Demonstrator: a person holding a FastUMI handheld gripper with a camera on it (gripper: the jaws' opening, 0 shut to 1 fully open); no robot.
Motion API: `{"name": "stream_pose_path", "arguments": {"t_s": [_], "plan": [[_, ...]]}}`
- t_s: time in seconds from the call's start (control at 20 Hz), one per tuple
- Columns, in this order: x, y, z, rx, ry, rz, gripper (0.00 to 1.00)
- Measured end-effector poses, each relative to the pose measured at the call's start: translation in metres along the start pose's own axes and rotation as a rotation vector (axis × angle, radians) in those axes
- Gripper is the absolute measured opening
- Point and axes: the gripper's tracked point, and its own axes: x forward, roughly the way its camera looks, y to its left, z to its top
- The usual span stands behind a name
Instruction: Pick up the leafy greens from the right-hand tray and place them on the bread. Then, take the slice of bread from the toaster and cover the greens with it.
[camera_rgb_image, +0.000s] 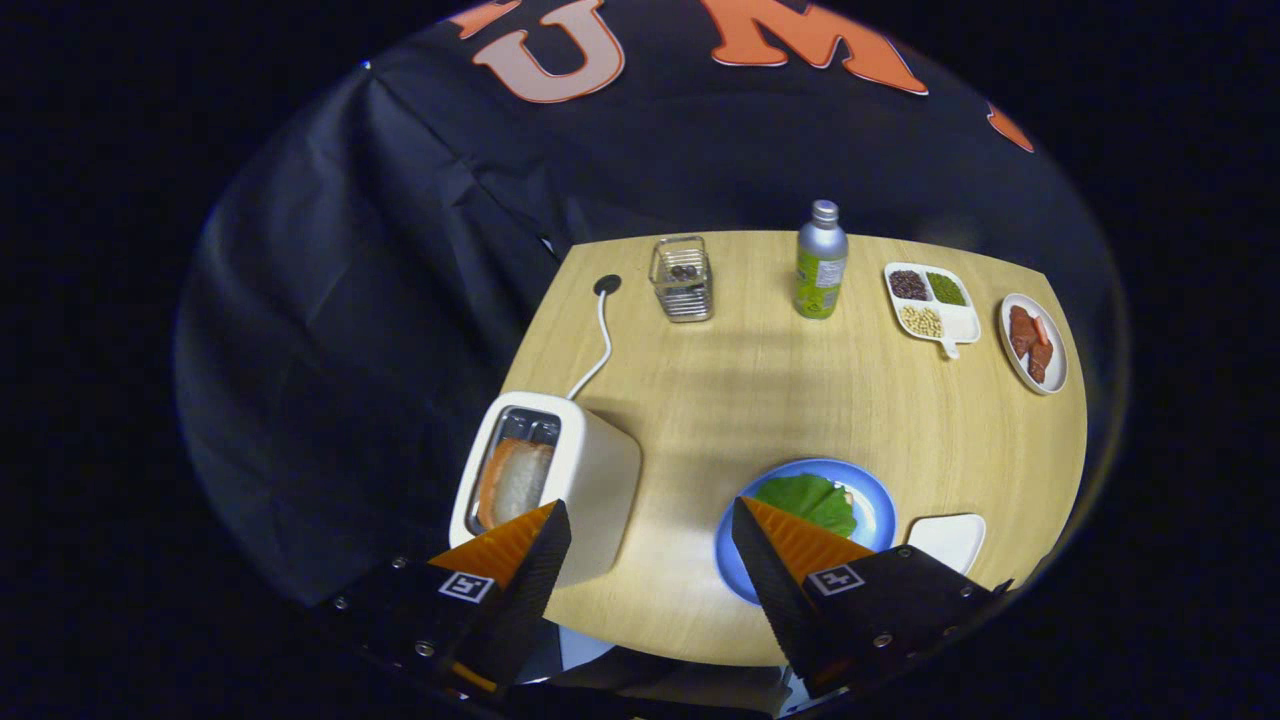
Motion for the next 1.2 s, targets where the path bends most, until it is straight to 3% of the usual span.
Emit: {"name": "stream_pose_path", "arguments": {"t_s": [0.3,0.65,0.85,1.05,1.2], "plan": [[0.018,0.068,-0.002,-0.04,0.064,0.019,0.97],[0.045,0.101,-0.008,-0.045,0.126,-0.014,0.91],[0.064,0.096,-0.014,-0.043,0.165,-0.09,0.81],[0.079,0.096,-0.025,-0.012,0.202,-0.112,0.65],[0.085,0.091,-0.034,-0.006,0.218,-0.151,0.43]]}}
